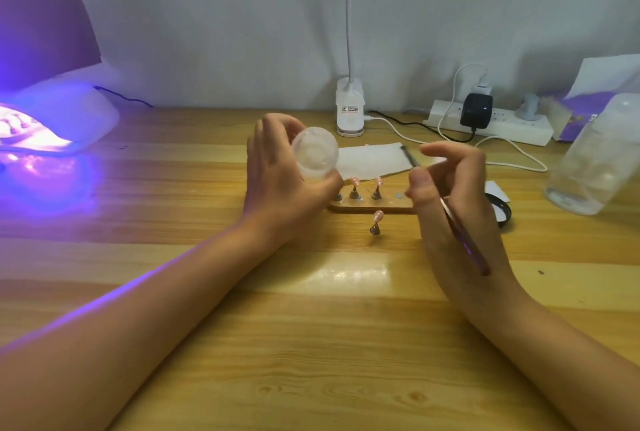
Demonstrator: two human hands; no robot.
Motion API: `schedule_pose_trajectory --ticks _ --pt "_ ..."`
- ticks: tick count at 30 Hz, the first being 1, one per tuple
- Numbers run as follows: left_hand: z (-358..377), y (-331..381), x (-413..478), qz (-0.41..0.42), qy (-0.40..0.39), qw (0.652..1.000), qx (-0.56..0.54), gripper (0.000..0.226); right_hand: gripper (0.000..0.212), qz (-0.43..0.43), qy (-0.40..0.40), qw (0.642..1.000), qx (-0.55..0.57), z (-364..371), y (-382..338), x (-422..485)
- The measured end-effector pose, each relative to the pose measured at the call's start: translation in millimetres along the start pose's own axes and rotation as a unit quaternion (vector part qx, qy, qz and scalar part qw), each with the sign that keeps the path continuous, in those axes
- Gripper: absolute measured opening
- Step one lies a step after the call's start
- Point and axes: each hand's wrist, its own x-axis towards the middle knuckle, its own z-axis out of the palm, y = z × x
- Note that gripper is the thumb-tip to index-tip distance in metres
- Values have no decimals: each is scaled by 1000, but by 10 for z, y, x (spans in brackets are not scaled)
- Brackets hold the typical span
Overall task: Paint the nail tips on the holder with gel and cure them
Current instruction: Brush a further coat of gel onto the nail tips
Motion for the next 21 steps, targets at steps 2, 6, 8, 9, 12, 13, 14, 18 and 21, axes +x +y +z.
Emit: schedule_pose_trajectory --ticks 2,6,8,9,12,13,14,18,21 --pt "-10 78 -60 106 -14 994 19 55 19 -48 36 998 10 4 -44 -20" --pt "-21 166 -127 214 -63 974 39 57 17 -173 47 983 -35 12 -154 -78" --pt "-43 176 -130 211 -76 974 26 57 12 -224 37 972 -56 13 -168 -109" --pt "-54 180 -130 205 -78 976 19 57 10 -237 34 969 -64 13 -160 -116" --pt "-62 185 -127 191 -86 978 11 57 11 -239 24 969 -63 13 -122 -111" --pt "-60 185 -129 192 -90 977 9 57 10 -230 22 971 -57 15 -107 -106" --pt "-56 184 -130 195 -93 976 9 56 9 -216 20 975 -52 18 -93 -98" --pt "-37 173 -131 209 -102 972 18 58 13 -133 17 990 -37 39 -61 -67" --pt "-37 174 -130 223 -104 969 27 60 11 -98 11 995 -24 28 -54 -40"
